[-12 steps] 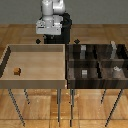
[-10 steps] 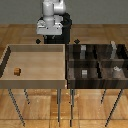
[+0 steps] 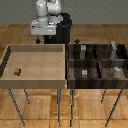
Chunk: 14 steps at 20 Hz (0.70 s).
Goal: Place the loaf of bread into the appropriate compartment.
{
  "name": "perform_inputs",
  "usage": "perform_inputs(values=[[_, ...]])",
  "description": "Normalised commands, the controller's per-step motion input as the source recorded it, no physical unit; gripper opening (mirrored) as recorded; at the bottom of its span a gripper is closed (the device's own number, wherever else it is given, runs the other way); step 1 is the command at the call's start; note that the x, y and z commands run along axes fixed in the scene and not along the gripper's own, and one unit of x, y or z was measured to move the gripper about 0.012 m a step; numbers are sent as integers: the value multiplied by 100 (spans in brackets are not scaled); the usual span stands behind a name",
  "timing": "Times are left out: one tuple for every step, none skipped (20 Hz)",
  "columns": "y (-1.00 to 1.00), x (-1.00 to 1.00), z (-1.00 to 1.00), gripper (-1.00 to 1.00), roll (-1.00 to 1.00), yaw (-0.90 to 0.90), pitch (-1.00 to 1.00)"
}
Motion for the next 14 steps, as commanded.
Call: perform_inputs(values=[[-100,0,0,100,0,0,0],[-100,0,0,100,0,0,0],[-100,0,0,100,0,0,0],[-100,0,0,100,0,0,0],[-100,0,0,100,0,0,0],[-100,0,0,100,0,0,0],[-100,0,0,100,0,0,0],[-100,0,0,100,0,0,0],[-100,0,0,100,0,0,0],[-100,0,0,100,0,0,0],[-100,0,0,100,0,0,0],[-100,20,0,100,0,0,0],[0,0,0,100,0,0,0],[0,0,0,100,0,0,0]])
